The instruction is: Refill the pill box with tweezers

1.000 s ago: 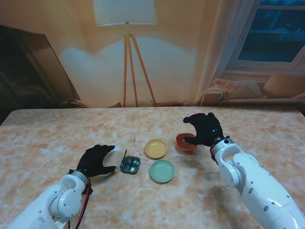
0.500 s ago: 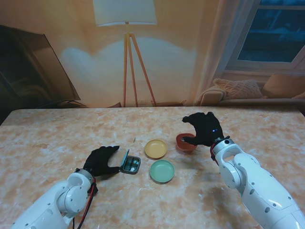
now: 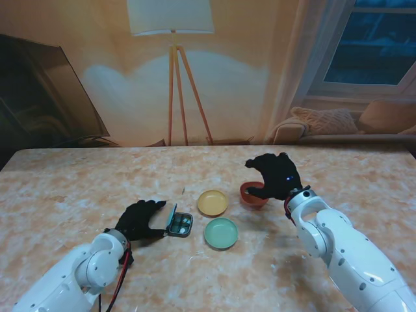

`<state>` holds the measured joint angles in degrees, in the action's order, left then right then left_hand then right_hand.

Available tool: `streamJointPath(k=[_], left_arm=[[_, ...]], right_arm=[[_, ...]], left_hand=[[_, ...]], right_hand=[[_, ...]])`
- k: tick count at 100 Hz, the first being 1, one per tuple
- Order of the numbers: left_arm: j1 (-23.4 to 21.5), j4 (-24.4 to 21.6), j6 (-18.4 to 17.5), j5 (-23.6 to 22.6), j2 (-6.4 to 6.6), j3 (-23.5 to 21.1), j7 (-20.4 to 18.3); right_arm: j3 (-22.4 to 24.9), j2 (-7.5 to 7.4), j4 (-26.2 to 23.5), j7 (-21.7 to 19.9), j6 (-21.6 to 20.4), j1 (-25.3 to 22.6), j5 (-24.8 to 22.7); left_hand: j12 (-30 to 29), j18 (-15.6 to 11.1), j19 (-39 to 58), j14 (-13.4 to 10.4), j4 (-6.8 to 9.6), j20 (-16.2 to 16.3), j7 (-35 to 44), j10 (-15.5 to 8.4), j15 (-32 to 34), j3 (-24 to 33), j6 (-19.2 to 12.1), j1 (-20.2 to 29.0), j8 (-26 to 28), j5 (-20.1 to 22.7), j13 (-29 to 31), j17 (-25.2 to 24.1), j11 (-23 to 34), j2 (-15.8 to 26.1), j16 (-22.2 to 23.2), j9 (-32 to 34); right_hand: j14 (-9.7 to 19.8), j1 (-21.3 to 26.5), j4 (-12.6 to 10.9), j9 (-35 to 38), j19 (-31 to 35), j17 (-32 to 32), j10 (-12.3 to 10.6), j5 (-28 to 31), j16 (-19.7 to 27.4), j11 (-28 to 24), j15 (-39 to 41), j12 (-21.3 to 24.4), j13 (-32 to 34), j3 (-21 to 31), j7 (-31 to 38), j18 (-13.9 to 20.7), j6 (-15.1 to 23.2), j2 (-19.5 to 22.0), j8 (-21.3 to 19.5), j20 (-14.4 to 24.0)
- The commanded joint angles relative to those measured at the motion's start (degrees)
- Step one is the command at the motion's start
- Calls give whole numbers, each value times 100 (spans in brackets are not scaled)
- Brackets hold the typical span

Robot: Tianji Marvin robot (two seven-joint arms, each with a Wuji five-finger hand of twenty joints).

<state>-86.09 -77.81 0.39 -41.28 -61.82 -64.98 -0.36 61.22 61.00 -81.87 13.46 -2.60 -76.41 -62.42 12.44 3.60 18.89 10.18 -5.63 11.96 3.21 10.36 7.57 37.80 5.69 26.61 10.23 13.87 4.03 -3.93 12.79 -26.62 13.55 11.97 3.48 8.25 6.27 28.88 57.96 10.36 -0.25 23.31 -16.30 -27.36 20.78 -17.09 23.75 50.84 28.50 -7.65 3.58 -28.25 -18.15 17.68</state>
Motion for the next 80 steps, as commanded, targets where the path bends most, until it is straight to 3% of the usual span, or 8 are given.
streamJointPath(k=[1, 19, 39, 55, 80], left_arm=[[-192, -76, 37, -20, 9, -12, -111], [-276, -121, 27, 36, -4, -40, -74], [-118, 154, -87, 189, -63, 190, 172], [-39, 204, -124, 291, -68, 283, 122], [21, 280, -147, 272, -70, 368, 146]], right_arm=[[-53, 22, 5, -70, 10, -5, -14], [-120, 29, 24, -26, 18, 12, -3], [-112, 27, -9, -44, 25, -7, -13], [-124, 25, -9, -42, 21, -4, -26], [-249, 67, -17, 130, 10, 27, 61]], left_hand=[[-21, -150, 424, -39, -141, 66, -72, -42, 134, 82, -39, -195, -101, -283, 1, 204, 26, -131, 63, -109], [-89, -115, 319, -6, -134, 12, -153, 6, 56, 30, -8, -226, -148, -425, -32, 202, -85, -108, 41, -151], [-148, -93, 278, 31, -131, -7, -247, 74, 42, 11, -29, -259, -201, -556, -25, 221, -177, -90, 58, -161], [-187, -86, 258, 62, -133, -14, -317, 126, 26, -6, -28, -281, -239, -562, -35, 217, -241, -69, 64, -185], [-155, -109, 275, 24, -127, 0, -137, -1, 55, -46, -115, -213, -137, -374, -11, 235, -166, -25, 92, -136]], right_hand=[[-55, -38, -174, -109, -33, -58, 106, -65, 82, -42, 0, 98, -154, 78, -45, 52, -85, -1, 25, -81], [-64, -36, -171, -94, -22, -47, 113, -57, 73, -62, 22, 91, -135, 99, -30, 52, -96, -3, 19, -78], [-69, -25, -169, -78, -18, -39, 118, -20, 68, -73, 34, 88, -124, 117, -14, 59, -129, -7, 15, -78], [-74, 4, -171, -65, -11, -20, 101, -1, 66, -84, 38, 85, -120, 140, -15, 62, -137, -14, 18, -76], [-33, 128, -175, 202, 78, 152, 20, 198, 4, -215, 188, 36, 165, 202, 116, 93, -42, 34, -37, -43]])
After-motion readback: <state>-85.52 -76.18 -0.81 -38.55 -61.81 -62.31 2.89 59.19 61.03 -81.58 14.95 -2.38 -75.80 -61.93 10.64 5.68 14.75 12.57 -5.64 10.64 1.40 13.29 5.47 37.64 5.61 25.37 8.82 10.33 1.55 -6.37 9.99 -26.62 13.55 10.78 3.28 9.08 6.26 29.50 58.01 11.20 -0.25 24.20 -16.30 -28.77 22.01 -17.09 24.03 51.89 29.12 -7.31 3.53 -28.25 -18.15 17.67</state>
